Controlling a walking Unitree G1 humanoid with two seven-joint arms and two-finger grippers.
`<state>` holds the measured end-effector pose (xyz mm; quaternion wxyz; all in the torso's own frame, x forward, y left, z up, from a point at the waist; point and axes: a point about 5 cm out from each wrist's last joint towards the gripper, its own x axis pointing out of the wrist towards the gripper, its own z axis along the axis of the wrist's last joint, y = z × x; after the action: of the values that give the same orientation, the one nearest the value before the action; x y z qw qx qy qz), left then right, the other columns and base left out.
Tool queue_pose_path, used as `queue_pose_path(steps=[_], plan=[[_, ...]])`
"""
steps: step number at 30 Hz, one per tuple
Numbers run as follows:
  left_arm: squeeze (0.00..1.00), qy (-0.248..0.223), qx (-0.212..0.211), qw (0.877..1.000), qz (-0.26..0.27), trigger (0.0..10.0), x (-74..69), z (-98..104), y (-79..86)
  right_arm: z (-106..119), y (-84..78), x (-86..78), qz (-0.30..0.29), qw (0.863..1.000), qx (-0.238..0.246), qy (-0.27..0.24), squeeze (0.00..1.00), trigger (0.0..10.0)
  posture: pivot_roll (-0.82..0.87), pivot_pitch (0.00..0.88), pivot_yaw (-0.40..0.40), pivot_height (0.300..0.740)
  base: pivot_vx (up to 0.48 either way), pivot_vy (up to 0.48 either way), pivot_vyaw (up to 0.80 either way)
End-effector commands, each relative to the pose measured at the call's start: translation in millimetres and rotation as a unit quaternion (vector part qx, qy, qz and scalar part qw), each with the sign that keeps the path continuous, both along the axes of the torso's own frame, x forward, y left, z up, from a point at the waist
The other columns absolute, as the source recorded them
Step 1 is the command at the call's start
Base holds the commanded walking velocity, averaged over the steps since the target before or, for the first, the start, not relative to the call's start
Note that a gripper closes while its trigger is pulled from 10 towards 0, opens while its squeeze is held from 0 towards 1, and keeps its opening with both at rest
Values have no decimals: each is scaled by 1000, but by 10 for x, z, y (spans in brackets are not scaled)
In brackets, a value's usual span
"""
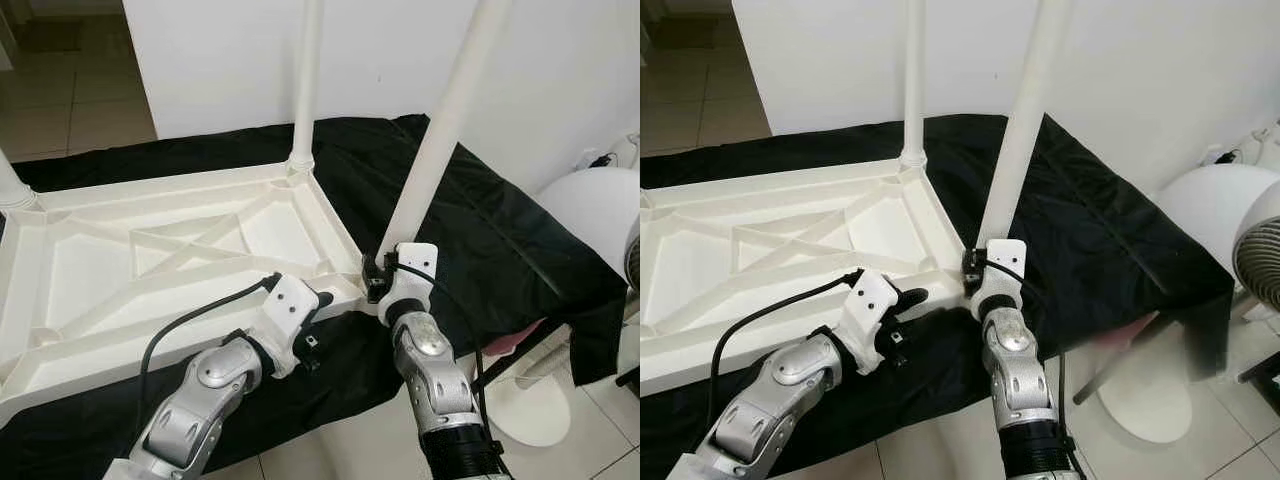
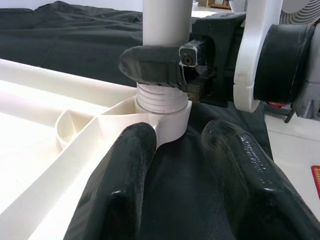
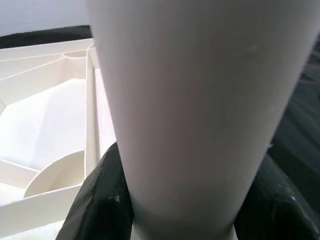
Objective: Building children table
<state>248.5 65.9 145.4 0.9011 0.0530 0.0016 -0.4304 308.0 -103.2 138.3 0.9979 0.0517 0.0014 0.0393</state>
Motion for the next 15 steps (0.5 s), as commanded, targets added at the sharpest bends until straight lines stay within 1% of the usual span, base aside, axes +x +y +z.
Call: queue_pose_path(steps=[1, 5, 6, 8, 9, 10, 12, 13, 15], plan=[[0, 5, 5, 1000, -15, 10000, -32, -20, -22, -166, 51, -43, 12, 998, 31, 45, 0, 10000, -15, 65, -39, 740, 0, 0, 0], [0, 3, 5, 1000, -14, 10000, -18, -12, -15, -146, 37, -43, 23, 999, 29, 38, 0, 10000, -14, 63, -41, 740, 0, 0, 0], [0, 2, 5, 1000, -11, 10000, -12, -7, -13, -129, 35, -51, 36, 998, 34, 31, 1000, 10000, -12, 61, -45, 740, 0, 0, 0], [0, 1, 5, 1000, -10, 10000, -8, -4, -11, -118, 35, -57, 45, 998, 38, 26, 1000, 10000, -12, 61, -45, 740, 0, 0, 0], [0, 1, 5, 1000, -9, 10000, -13, -8, -9, -95, 2, -71, 45, 998, 41, 15, 1000, 10000, -13, 60, -47, 740, 0, 0, 0], [0, 1, 5, 1000, -9, 10000, -13, -8, -9, -95, 2, -71, 45, 998, 41, 15, 1000, 10000, -13, 60, -47, 740, 0, 0, 0], [0, 3, 6, 1000, -9, 10000, -29, -27, -4, -78, -124, -83, 46, 998, 39, 3, 1000, 10000, -18, 54, -46, 740, 0, 0, 0], [0, 3, 6, 1000, -9, 10000, -29, -27, -4, -78, -124, -83, 46, 998, 39, 3, 1000, 10000, -18, 54, -46, 740, 0, 0, 0], [0, 4, 7, 1000, -10, 10000, -35, -36, -2, -84, -192, -79, 55, 998, 32, 2, 1000, 10000, -18, 54, -46, 740, 0, 0, 0]])
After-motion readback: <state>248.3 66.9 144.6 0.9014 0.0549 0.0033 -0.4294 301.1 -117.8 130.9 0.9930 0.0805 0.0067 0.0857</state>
